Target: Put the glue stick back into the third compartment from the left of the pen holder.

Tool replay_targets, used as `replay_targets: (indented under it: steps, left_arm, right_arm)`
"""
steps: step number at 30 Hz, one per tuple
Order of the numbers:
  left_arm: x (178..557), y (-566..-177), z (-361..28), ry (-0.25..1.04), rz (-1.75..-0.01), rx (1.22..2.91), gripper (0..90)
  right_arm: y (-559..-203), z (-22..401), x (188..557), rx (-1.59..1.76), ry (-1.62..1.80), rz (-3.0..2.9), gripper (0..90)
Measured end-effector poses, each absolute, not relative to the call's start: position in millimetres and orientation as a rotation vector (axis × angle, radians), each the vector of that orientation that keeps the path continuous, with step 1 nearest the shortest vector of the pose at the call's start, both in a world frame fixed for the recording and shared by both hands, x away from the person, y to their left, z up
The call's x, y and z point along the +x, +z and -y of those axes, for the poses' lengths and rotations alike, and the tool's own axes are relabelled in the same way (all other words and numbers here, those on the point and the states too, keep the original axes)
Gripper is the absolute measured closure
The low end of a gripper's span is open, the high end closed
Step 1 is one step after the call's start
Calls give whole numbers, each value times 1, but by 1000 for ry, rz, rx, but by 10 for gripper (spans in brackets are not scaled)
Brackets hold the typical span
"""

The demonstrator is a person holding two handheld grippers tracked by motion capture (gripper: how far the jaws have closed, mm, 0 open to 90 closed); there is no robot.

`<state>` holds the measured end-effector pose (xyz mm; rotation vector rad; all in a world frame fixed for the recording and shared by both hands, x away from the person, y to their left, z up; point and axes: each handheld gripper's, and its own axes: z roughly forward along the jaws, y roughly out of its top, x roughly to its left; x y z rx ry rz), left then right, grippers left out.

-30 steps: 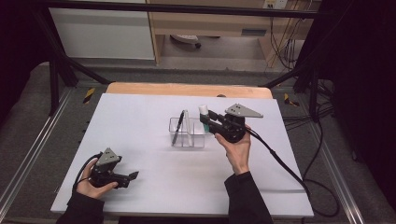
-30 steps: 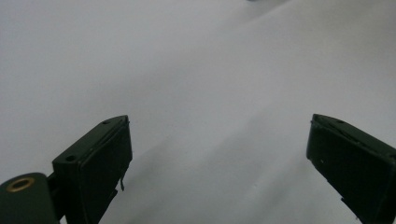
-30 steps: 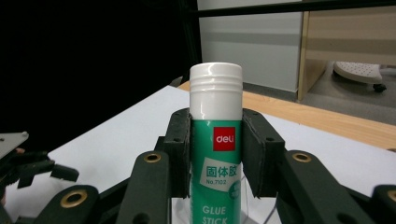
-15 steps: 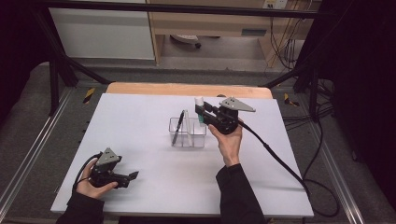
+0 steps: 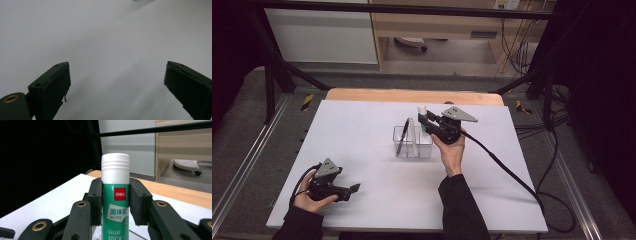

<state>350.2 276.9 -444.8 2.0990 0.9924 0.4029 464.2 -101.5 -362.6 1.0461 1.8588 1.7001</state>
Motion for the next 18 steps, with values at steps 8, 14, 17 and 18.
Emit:
replay_targets:
  steps: [8,14,17,18]
  left_arm:
    - [350,-445,-277,403,-992,2101,66]
    - [350,-446,-276,401,-992,2103,66]
    - [350,-446,-277,404,-994,2102,66]
    - [350,-446,-277,402,-993,2102,66]
  right_arm:
    - [-385,104,469,1088,1717,-1865,657]
    - [-395,102,469,1065,1716,-1888,657]
    - [-398,101,468,1062,1720,-1888,658]
    - [-399,101,467,1063,1720,-1888,657]
